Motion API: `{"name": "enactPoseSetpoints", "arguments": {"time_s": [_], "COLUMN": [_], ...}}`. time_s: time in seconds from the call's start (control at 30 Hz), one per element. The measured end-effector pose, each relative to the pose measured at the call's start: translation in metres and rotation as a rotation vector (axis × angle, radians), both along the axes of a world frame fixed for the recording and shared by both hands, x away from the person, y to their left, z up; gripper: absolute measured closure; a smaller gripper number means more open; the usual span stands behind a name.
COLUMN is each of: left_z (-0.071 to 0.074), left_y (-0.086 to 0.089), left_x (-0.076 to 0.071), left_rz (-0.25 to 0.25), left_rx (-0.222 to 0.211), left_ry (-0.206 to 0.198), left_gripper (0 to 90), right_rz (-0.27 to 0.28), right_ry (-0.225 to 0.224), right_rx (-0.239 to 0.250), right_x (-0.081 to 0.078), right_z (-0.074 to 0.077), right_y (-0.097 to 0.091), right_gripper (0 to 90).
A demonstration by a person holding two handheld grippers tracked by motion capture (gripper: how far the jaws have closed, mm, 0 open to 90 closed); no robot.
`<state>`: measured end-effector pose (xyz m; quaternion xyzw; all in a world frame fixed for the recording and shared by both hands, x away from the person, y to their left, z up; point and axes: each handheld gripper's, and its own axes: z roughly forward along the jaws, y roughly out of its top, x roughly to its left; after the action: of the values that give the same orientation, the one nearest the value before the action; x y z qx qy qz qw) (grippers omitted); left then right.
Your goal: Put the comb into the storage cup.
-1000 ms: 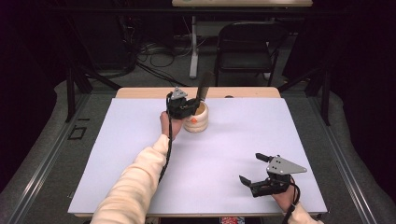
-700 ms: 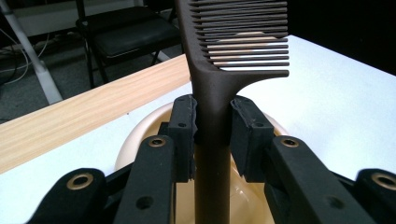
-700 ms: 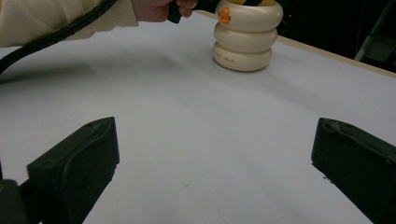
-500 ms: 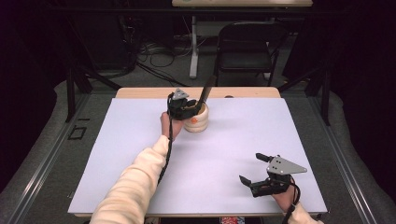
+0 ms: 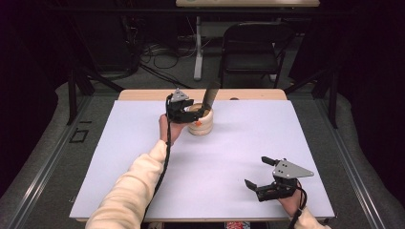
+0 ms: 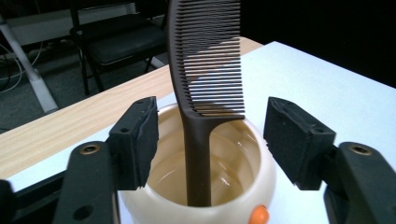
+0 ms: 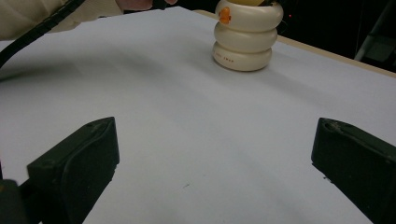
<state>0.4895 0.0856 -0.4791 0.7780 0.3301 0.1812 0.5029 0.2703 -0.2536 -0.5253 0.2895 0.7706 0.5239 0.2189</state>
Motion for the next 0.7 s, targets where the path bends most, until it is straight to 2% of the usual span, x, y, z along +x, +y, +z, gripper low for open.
{"name": "enactPoseSetpoints", "arguments": {"time_s": [0.37,0.5,0.7], "left_z": [0.01,0.011,0.014], "left_y": [0.009,0.015,0.024], "left_x": [-0.015,-0.018,-0.024], "left_rz": [-0.028,-0.026,-0.018], "left_rx": [0.049,0.048,0.056], "left_ry": [-0.009,0.002,-0.005], "left_gripper": [16.6,15.0,11.7], "right_rz": [0.0,0.0,-0.002], "right_ry": [-0.001,0.0,0.003], "right_rx": [0.0,-0.001,0.001], "right_x": [0.0,0.0,0.0], "right_z": [0.0,0.0,0.0], "right_y": [0.0,0.0,0.0], "right_gripper": [0.2,0.2,0.2]}}
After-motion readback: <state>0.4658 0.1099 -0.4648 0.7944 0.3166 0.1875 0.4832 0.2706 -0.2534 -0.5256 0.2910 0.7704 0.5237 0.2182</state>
